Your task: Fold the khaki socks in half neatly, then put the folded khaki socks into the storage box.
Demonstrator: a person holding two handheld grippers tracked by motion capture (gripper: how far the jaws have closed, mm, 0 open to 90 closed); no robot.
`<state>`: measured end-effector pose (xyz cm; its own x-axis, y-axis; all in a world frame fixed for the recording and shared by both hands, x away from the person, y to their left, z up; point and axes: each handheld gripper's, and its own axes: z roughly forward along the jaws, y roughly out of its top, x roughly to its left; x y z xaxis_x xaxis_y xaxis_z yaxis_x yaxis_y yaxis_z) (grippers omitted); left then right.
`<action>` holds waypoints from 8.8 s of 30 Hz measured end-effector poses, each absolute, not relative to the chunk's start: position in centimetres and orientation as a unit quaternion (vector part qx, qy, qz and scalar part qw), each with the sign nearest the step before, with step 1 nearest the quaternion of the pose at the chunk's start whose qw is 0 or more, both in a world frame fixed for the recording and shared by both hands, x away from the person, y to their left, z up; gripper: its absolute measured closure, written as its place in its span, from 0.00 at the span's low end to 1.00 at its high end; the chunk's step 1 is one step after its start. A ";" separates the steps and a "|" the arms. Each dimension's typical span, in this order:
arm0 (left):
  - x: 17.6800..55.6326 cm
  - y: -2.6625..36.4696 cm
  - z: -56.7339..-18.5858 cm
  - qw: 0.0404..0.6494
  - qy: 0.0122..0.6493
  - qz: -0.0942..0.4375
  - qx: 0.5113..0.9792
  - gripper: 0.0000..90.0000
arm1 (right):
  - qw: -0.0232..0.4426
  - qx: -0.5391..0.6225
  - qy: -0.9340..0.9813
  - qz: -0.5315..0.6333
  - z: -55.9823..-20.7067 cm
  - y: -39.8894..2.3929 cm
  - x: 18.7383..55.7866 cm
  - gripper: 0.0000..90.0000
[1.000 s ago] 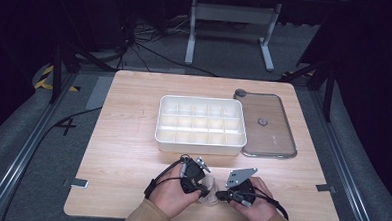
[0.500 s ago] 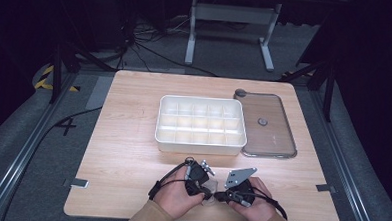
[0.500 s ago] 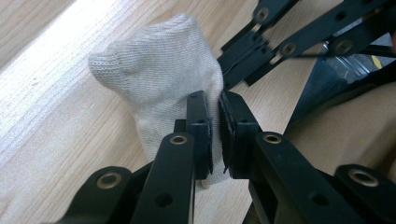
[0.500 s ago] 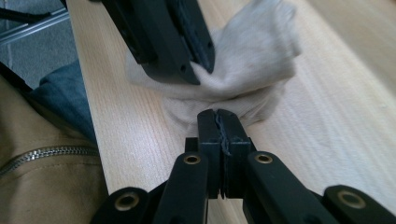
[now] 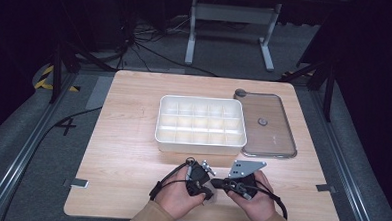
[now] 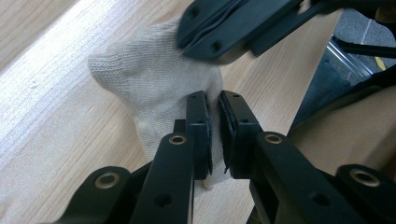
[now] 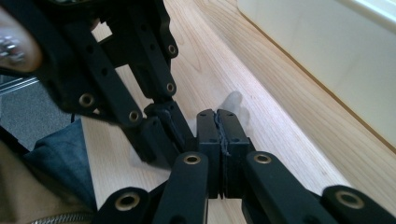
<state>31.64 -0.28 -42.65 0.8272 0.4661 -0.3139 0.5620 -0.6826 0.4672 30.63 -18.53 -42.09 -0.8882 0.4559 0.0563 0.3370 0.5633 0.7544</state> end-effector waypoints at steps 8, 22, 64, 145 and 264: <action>31.3 0.6 -41.8 0.301 0.276 -0.094 0.908 0.90 | 0.061 0.234 0.884 0.401 -42.9 -18.4 31.1 1.00; 31.1 0.7 -42.1 0.279 0.261 -0.109 0.918 0.91 | 0.059 0.239 0.889 0.386 -43.5 -18.6 31.2 1.00; 30.7 -0.4 -43.6 0.247 0.260 -0.116 0.927 0.99 | 0.081 0.289 0.876 0.378 -42.5 -19.4 30.9 0.61; 30.9 3.0 -42.2 0.250 0.297 -0.105 0.915 0.90 | -0.025 0.341 0.858 0.383 -43.5 -18.8 32.2 0.82; 32.2 16.7 -38.1 0.279 0.442 -0.006 0.852 0.57 | 0.106 0.254 0.944 0.180 -29.8 -20.8 46.2 0.80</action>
